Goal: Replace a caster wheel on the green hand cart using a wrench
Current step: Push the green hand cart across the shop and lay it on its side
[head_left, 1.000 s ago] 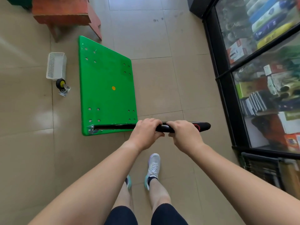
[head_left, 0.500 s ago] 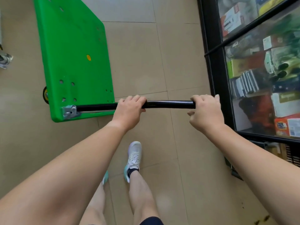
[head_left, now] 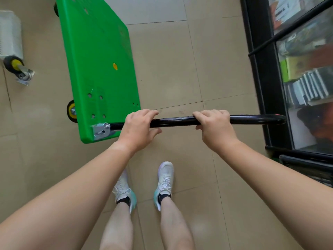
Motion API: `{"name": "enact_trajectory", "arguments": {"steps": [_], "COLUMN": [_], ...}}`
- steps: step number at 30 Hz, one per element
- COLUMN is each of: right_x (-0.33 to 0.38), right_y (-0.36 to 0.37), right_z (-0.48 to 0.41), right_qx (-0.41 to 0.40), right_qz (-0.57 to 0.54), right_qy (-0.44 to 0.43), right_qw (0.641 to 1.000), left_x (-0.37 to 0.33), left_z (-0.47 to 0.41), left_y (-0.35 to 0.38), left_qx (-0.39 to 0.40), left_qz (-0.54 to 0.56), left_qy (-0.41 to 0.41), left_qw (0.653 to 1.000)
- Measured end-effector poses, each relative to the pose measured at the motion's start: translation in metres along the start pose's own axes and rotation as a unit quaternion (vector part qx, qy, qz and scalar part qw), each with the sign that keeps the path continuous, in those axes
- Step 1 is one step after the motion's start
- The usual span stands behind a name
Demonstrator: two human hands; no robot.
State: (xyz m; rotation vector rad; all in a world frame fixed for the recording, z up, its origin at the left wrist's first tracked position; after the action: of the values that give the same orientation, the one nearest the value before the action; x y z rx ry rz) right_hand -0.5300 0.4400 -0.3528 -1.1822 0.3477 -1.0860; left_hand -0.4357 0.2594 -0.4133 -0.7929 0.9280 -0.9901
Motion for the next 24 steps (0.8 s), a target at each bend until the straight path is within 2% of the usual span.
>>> {"name": "enact_trajectory", "arguments": {"steps": [3,5,9,15,19,21,24], "right_x": [-0.042,-0.067,-0.106,-0.120,-0.127,-0.134,-0.131], "right_y": [0.002,0.006,0.011,0.024,0.025,0.029,0.044], "right_z": [-0.004,-0.008,-0.019,-0.026,-0.036,-0.041,-0.042], "right_qx": [0.009,0.020,0.034,0.029,-0.003,0.023,0.090], "right_qz": [0.018,0.030,0.014,-0.043,-0.067,-0.061,-0.060], "right_qy": [0.039,0.059,0.071,0.064,0.065,0.084,0.111], "right_qw": [0.999,0.998,0.997,0.997,0.996,0.994,0.988], "left_x": [0.033,0.038,0.011,-0.005,-0.005,-0.005,0.002], "left_z": [0.000,-0.007,-0.028,-0.037,-0.043,-0.047,-0.041], "left_y": [0.024,0.035,0.042,0.051,0.052,0.053,0.058], "left_qx": [0.061,0.086,0.070,0.054,0.053,0.066,0.084], "left_qz": [-0.073,-0.094,-0.119,-0.125,-0.064,-0.018,-0.007], "left_qy": [-0.035,-0.030,0.010,-0.003,-0.020,-0.035,-0.055], "left_qw": [0.995,0.991,0.990,0.991,0.996,0.997,0.995]}}
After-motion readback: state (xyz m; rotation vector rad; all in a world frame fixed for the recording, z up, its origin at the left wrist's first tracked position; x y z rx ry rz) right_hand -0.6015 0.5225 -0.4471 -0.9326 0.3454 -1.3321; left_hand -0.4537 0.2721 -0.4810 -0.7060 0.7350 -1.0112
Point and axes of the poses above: each hand's wrist, its own z-axis away from the middle knuckle, its own y-axis out of the palm, x = y × z, the point moved 10 cm from there along -z, towards the middle knuckle, and after that the axes turned 15 degrees about -z, right-handed, at the moved point
